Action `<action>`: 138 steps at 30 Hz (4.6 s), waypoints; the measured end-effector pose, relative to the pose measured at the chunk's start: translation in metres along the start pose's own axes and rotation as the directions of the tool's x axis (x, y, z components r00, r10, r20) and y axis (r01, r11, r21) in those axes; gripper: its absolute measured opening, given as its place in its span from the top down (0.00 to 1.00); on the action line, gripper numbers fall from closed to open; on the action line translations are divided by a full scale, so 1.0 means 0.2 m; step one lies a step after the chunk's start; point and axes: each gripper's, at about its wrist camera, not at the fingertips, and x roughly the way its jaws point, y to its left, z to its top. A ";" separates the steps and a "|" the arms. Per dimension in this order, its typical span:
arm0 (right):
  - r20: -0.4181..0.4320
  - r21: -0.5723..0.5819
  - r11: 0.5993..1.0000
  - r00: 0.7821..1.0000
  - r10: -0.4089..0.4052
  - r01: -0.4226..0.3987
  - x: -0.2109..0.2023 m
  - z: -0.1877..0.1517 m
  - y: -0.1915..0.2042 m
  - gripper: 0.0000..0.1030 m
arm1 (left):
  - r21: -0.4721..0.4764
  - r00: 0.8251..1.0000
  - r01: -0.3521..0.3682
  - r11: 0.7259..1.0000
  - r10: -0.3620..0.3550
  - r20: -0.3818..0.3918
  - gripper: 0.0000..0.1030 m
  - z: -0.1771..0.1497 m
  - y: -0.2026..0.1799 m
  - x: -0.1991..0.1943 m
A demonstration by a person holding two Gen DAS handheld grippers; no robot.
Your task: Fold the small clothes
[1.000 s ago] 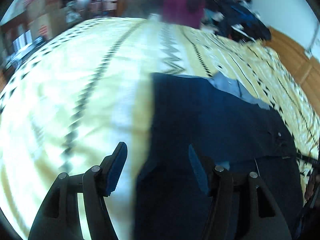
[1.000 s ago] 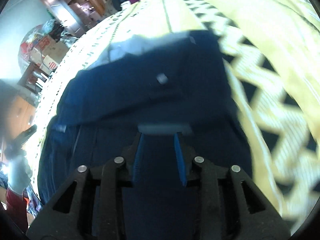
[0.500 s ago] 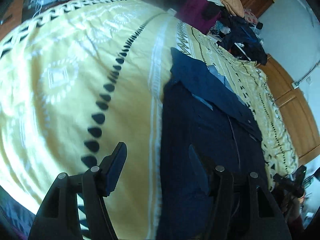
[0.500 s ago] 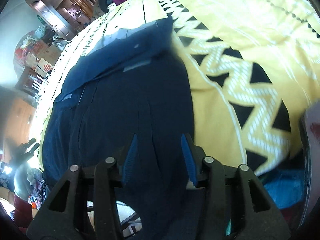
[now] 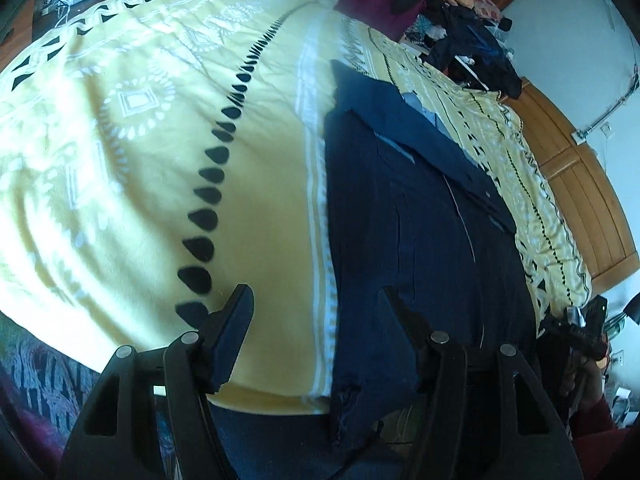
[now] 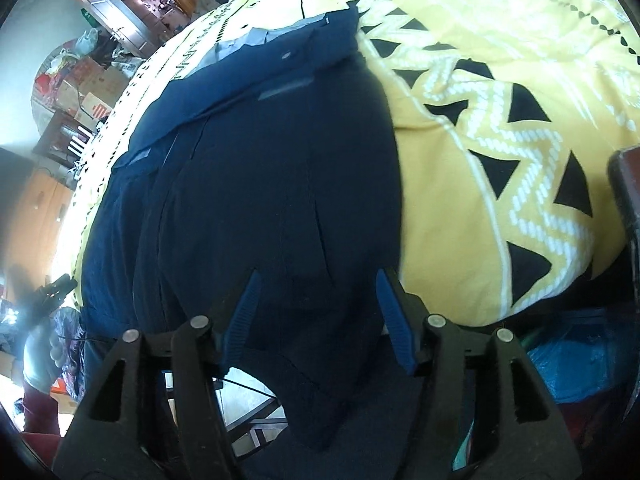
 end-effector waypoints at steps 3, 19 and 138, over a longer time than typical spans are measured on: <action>-0.010 -0.003 1.000 1.000 -0.007 0.007 0.02 0.00 0.01 0.43 | 0.024 1.000 -0.001 1.000 0.002 -0.018 0.36 -0.02 -0.03 0.04; -0.047 -0.061 0.997 0.997 -0.059 0.056 0.05 0.04 0.14 0.42 | 0.060 1.000 -0.031 0.998 0.031 0.007 0.36 0.00 -0.07 0.13; 0.196 0.030 0.913 0.898 0.394 -0.407 -0.19 1.06 0.08 0.93 | 0.121 0.891 0.389 0.913 -0.406 0.203 0.92 1.00 -0.58 0.08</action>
